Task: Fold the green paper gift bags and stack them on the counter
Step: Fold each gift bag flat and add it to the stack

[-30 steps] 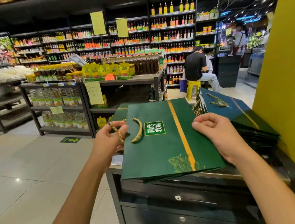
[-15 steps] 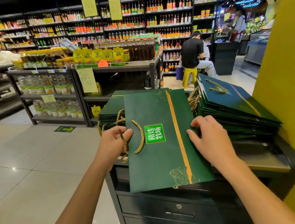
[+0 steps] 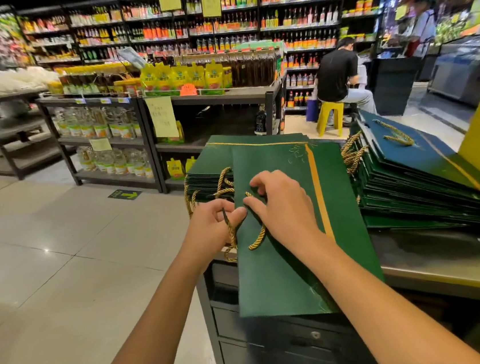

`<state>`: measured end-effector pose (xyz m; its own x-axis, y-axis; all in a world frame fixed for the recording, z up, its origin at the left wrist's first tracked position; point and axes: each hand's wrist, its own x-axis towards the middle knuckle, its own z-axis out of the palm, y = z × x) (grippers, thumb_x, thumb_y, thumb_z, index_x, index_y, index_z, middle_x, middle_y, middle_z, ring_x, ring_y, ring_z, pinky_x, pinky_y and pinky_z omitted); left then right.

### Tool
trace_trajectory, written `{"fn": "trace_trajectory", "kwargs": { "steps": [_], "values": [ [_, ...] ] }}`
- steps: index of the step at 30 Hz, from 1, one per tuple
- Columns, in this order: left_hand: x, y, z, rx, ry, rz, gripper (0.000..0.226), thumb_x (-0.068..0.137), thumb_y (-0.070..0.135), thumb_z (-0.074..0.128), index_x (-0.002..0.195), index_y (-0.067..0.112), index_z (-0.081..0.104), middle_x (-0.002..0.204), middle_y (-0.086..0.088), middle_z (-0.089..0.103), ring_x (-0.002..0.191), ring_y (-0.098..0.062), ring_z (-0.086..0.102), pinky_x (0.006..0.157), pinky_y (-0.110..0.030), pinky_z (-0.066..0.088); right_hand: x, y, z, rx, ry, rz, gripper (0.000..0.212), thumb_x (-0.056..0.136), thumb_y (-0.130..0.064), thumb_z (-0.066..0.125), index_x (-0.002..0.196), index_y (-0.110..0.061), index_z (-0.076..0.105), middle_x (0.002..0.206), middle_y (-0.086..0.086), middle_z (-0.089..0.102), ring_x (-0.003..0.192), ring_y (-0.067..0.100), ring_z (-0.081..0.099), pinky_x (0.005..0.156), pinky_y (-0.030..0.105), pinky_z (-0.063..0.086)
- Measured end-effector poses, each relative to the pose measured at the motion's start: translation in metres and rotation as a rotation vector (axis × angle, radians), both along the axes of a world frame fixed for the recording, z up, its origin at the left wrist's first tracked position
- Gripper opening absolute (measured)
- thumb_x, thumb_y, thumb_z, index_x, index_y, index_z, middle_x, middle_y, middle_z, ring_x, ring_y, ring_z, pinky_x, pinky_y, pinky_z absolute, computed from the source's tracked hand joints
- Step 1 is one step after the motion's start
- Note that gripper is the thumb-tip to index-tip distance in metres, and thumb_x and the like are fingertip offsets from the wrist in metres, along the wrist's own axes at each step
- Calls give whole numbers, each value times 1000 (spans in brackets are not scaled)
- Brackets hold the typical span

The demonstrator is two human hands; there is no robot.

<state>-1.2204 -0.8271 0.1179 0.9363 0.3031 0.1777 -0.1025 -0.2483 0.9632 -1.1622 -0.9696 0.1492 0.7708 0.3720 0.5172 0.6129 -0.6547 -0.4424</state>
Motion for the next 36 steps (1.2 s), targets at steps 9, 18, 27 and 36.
{"fn": "trace_trajectory", "kwargs": {
  "steps": [9,18,27,36],
  "values": [
    [-1,0,-1,-16,-17,-27,9,98,13,65,98,6,70,72,-1,75,69,-12,73,59,-23,55,6,2,-14,-207,-227,-35,17,102,-25,57,106,-10,64,103,8,61,96,28,58,81,41,48],
    [-3,-3,2,-37,-28,-12,10,99,13,64,95,11,73,74,3,77,68,-7,73,56,-14,51,7,-31,6,336,293,187,10,99,-21,54,94,-14,60,95,8,64,87,22,63,73,34,53],
    [-1,0,0,22,-3,2,8,98,16,65,95,12,71,76,-6,77,72,-11,73,59,-22,56,9,-46,-5,343,200,278,7,92,-15,68,97,-16,64,101,1,62,90,14,63,80,27,55],
    [0,4,-1,30,2,-9,10,98,15,66,99,7,72,81,-9,78,73,-16,75,61,-27,59,-8,-50,-45,-46,-86,417,34,78,-52,78,107,-35,78,149,0,45,143,27,31,113,50,32]
  ]
}}
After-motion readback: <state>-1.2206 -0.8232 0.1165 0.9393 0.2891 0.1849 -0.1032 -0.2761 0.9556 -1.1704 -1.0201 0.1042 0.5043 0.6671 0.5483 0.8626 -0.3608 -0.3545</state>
